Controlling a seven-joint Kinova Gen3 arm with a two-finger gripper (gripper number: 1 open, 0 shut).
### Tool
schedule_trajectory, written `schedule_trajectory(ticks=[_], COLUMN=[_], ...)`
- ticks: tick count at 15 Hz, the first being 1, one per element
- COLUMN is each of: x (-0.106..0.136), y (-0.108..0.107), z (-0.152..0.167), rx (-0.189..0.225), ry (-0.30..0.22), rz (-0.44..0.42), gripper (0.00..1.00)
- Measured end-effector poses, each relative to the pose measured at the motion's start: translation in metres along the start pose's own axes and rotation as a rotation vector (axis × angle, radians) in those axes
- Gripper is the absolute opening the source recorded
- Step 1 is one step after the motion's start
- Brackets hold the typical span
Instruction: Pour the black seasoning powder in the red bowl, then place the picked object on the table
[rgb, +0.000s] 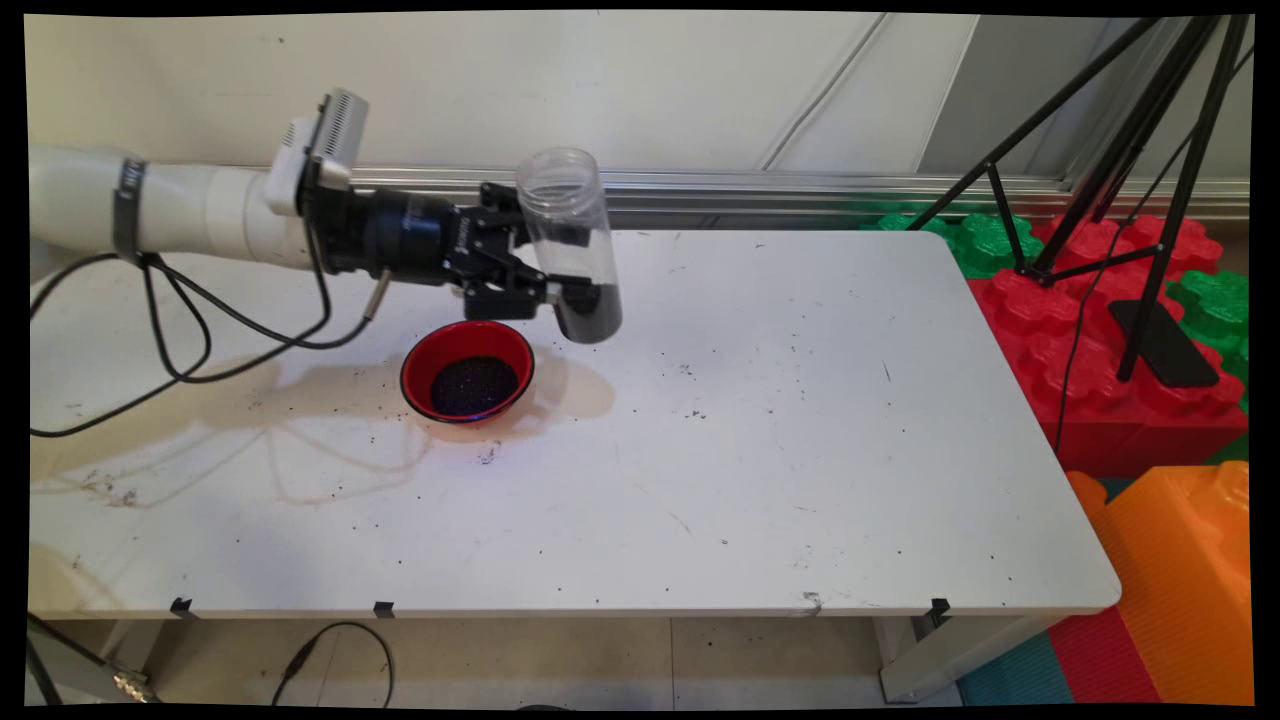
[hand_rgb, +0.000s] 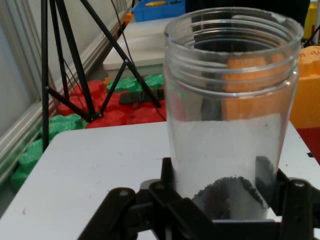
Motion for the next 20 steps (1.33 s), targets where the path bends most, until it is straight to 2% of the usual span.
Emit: schedule_trajectory(ticks=[8,13,20], x=[-0.039,-0.068,-0.094], y=[0.001,-0.001,-0.004], z=[0.042,0.061,0.078], rx=[-0.009,-0.010,-0.010], ry=[-0.052,-0.100,-0.146], rz=[-0.097,-0.125,-0.144], gripper=[0.00,0.00,0.00])
